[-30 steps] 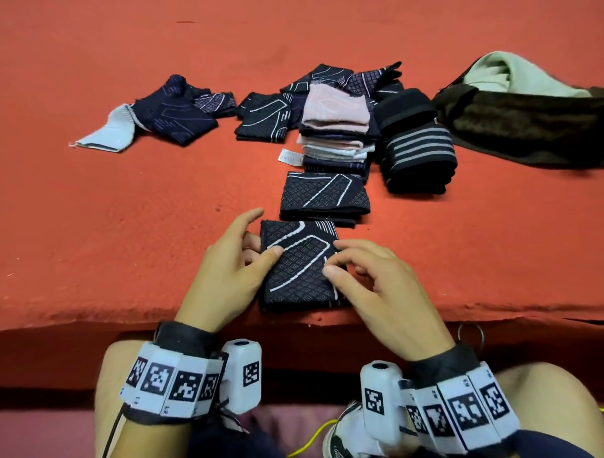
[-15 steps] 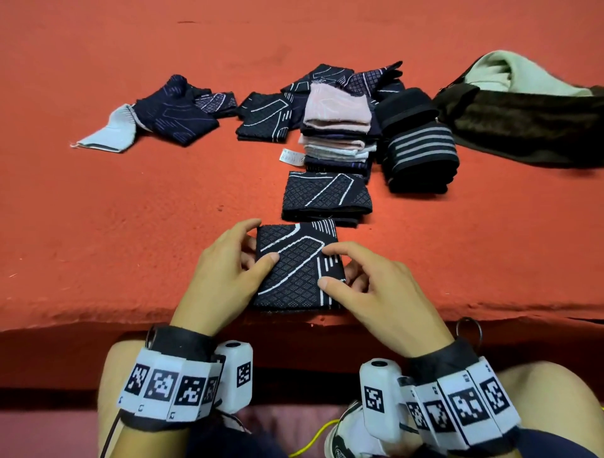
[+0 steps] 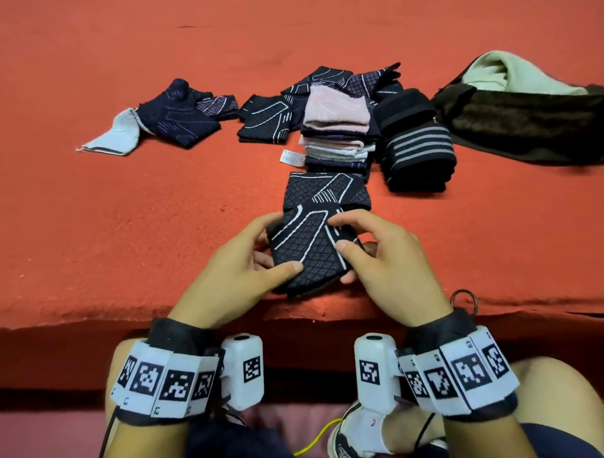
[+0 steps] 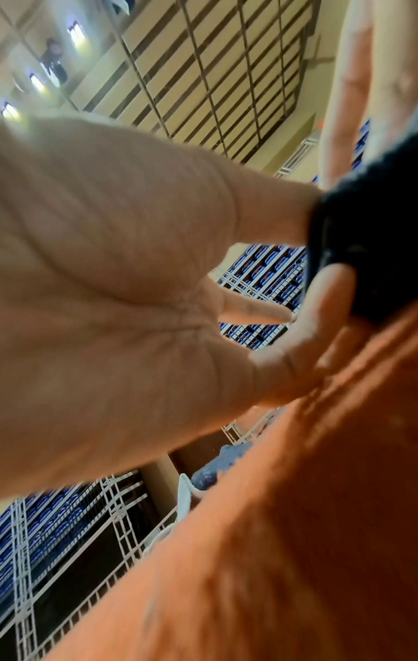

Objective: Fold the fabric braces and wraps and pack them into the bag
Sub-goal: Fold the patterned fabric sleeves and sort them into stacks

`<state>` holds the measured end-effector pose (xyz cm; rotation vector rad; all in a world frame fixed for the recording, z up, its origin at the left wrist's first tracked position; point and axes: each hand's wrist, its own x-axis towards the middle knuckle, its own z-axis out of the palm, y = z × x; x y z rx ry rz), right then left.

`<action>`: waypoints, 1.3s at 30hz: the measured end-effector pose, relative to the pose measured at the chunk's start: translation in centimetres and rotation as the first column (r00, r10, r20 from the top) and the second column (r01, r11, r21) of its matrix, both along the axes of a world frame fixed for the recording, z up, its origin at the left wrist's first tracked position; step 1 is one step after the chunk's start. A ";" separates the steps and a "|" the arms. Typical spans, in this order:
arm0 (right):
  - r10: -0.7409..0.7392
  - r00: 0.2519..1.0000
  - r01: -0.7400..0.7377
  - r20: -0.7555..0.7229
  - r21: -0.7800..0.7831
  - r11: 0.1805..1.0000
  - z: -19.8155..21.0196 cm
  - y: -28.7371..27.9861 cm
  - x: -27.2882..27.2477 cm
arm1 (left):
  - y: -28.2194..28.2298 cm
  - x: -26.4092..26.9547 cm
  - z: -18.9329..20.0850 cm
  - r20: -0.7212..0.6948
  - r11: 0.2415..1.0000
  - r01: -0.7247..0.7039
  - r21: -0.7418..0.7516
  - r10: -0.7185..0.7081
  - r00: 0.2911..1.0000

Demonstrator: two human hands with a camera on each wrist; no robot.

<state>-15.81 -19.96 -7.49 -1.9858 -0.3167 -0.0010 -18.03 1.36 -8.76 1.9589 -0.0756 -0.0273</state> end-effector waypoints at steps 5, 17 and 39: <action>-0.004 0.996 -0.010 -0.084 -0.156 0.988 -0.5 -0.9 0.0 | 0.0 0.4 0.0 -0.029 0.990 0.009 0.143 -0.005 1.000; 0.054 0.997 -0.045 -0.059 0.141 0.989 0.3 -1.1 -0.7 | 0.2 0.2 0.0 -0.062 0.979 0.020 0.204 -0.008 0.998; 0.023 1.000 -0.016 -0.010 0.464 0.886 0.1 0.0 1.0 | -2.2 2.1 -0.3 -0.019 0.958 -0.130 -0.255 0.129 0.991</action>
